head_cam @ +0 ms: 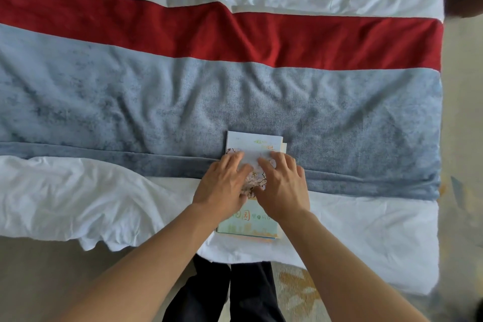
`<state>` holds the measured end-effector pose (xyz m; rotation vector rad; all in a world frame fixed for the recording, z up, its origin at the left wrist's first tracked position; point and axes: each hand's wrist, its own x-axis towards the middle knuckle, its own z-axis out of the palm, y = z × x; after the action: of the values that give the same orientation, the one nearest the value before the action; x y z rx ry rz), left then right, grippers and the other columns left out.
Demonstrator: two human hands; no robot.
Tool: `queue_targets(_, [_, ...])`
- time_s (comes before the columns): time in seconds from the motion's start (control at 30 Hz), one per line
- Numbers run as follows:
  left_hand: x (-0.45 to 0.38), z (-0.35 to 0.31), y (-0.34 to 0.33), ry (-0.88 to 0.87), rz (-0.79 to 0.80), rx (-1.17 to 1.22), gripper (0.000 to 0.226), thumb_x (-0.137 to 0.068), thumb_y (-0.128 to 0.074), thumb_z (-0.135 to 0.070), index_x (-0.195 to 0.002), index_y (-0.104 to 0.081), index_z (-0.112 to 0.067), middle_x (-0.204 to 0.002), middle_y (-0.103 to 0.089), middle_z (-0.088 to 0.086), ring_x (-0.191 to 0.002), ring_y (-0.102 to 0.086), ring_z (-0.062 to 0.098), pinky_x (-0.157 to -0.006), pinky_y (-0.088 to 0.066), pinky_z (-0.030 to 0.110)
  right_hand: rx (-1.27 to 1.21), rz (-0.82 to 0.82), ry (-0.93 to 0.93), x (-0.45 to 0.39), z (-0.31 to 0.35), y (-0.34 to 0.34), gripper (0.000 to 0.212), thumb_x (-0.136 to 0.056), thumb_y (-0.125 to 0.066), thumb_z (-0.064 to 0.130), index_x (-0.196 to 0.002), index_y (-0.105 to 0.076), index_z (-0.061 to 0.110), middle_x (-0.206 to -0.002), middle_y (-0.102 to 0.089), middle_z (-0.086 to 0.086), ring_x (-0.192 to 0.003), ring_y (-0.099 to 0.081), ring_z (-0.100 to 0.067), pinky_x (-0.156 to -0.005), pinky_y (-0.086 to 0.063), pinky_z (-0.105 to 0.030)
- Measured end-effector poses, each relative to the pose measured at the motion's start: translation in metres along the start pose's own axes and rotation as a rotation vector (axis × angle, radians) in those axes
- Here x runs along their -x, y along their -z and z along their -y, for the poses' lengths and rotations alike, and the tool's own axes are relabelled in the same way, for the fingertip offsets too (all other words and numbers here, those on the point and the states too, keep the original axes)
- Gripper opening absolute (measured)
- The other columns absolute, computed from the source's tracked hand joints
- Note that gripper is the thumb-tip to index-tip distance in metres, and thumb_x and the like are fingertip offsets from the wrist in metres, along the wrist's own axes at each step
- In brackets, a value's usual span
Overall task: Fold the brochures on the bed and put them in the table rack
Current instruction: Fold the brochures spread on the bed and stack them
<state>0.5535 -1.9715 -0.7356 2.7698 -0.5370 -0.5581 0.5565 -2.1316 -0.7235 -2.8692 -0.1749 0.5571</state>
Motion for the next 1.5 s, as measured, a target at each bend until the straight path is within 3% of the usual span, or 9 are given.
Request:
queue_targets(0.1, [-0.007,-0.002,0.0,0.037,-0.002,0.006,0.049,-0.08,-0.068,-0.032,-0.124,-0.046,-0.027,-0.147,-0.033,0.003,-0.135,-0.031,0.024,-0.105,-0.037,0.038,0.088,-0.067,0.019,-0.025,0.001,0.007,0.039,-0.08,-0.07,0.037,-0.115,-0.065,0.022,-0.125,-0.052,-0.004,-0.119,-0.045,-0.027,-0.101,-0.034,-0.039])
queue_targets(0.4, [-0.006,0.002,0.001,0.013,-0.004,0.054,0.052,-0.077,-0.07,-0.036,-0.124,-0.048,-0.03,-0.141,-0.036,0.0,-0.13,-0.036,0.021,-0.105,-0.039,0.037,0.005,-0.036,-0.05,-0.028,0.009,0.005,0.056,-0.085,-0.073,0.032,-0.136,-0.051,0.026,-0.14,-0.04,-0.002,-0.129,-0.039,-0.026,-0.099,-0.038,-0.039])
queue_targets(0.53, [0.011,0.012,0.006,0.113,-0.141,0.176,0.051,-0.08,-0.073,-0.034,-0.126,-0.054,-0.019,-0.133,-0.049,0.004,-0.123,-0.045,0.023,-0.099,-0.047,0.038,-0.289,-0.1,-0.377,-0.009,0.004,0.011,0.07,-0.082,-0.069,0.04,-0.143,-0.038,0.023,-0.132,-0.044,-0.003,-0.115,-0.049,-0.024,-0.08,-0.047,-0.038])
queue_targets(0.63, [0.018,0.012,0.001,0.38,-0.23,0.358,0.047,-0.088,-0.07,-0.031,-0.127,-0.053,-0.011,-0.115,-0.057,0.005,-0.107,-0.052,0.024,-0.082,-0.051,0.036,-0.416,-0.061,-0.544,0.001,0.001,0.006,0.069,-0.085,-0.063,0.045,-0.145,-0.038,0.021,-0.132,-0.051,-0.003,-0.122,-0.048,-0.024,-0.086,-0.046,-0.039])
queue_targets(0.77, [0.013,0.001,-0.004,0.564,-0.153,0.519,0.054,-0.094,-0.063,-0.029,-0.14,-0.044,-0.007,-0.129,-0.055,0.011,-0.116,-0.054,0.029,-0.089,-0.048,0.039,-0.386,-0.012,-0.501,0.0,0.003,0.001,0.062,-0.086,-0.061,0.035,-0.142,-0.041,0.018,-0.127,-0.057,-0.005,-0.12,-0.046,-0.027,-0.095,-0.044,-0.041])
queue_targets(1.0, [0.015,-0.009,-0.01,0.532,-0.074,0.567,0.065,-0.096,-0.059,-0.02,-0.153,-0.028,-0.009,-0.144,-0.047,0.013,-0.13,-0.047,0.029,-0.103,-0.04,0.036,-0.386,0.048,-0.49,0.002,0.003,0.007,0.073,-0.078,-0.059,0.012,-0.147,-0.033,0.019,-0.122,-0.057,-0.006,-0.117,-0.047,-0.029,-0.098,-0.043,-0.042])
queue_targets(1.3, [0.008,0.006,-0.014,0.551,-0.147,0.665,0.056,-0.09,-0.068,-0.019,-0.14,-0.043,-0.02,-0.131,-0.061,0.004,-0.117,-0.059,0.028,-0.087,-0.049,0.038,-0.486,-0.022,-0.491,0.007,0.008,-0.002,0.079,-0.083,-0.059,0.011,-0.154,-0.026,0.022,-0.124,-0.051,-0.004,-0.119,-0.046,-0.026,-0.092,-0.046,-0.039])
queue_targets(1.4, [0.01,0.004,-0.012,0.484,-0.172,0.681,0.07,-0.092,-0.065,-0.015,-0.152,-0.031,-0.027,-0.137,-0.056,0.004,-0.119,-0.057,0.025,-0.085,-0.048,0.034,-0.487,-0.045,-0.476,0.008,0.013,0.001,0.084,-0.083,-0.056,0.006,-0.156,-0.02,0.026,-0.119,-0.048,-0.005,-0.112,-0.046,-0.027,-0.085,-0.048,-0.041])
queue_targets(1.5, [0.01,-0.001,-0.008,0.457,-0.172,0.676,0.073,-0.095,-0.059,-0.01,-0.155,-0.025,-0.035,-0.125,-0.054,0.007,-0.108,-0.059,0.026,-0.074,-0.044,0.026,-0.502,-0.052,-0.452,0.009,0.02,0.008,0.082,-0.083,-0.053,0.005,-0.154,-0.022,0.033,-0.11,-0.044,-0.002,-0.099,-0.05,-0.026,-0.073,-0.049,-0.039])
